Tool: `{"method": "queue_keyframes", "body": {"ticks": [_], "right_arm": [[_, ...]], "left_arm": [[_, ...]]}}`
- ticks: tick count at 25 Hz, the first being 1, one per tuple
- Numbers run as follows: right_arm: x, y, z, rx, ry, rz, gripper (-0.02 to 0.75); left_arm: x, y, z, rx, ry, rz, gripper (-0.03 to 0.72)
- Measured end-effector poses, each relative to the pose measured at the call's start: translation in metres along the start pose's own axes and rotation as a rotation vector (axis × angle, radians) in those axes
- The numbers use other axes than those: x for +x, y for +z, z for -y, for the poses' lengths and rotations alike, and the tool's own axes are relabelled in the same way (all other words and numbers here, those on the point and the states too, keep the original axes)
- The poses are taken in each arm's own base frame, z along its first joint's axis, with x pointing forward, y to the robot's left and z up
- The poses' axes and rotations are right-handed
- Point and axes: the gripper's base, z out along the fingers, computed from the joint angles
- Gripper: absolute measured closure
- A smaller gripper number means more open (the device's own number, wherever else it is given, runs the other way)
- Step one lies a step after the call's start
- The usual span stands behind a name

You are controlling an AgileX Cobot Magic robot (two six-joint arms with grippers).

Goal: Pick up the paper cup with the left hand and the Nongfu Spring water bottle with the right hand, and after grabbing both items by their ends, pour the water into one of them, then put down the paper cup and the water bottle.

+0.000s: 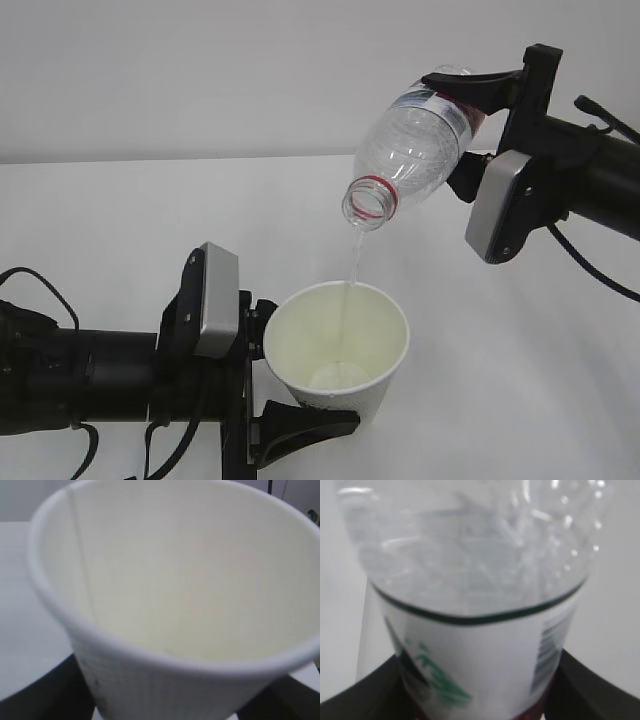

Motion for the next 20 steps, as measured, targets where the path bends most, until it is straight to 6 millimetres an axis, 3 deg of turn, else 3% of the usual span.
{"method": "queue_keyframes", "body": {"ticks": [20], "right_arm": [[0.0,0.0,0.0,0.0,-0.002,0.0,0.255]], "left_arm": [[0.0001,0.0,0.0,0.0,-0.027,-0.001,0.152]]}}
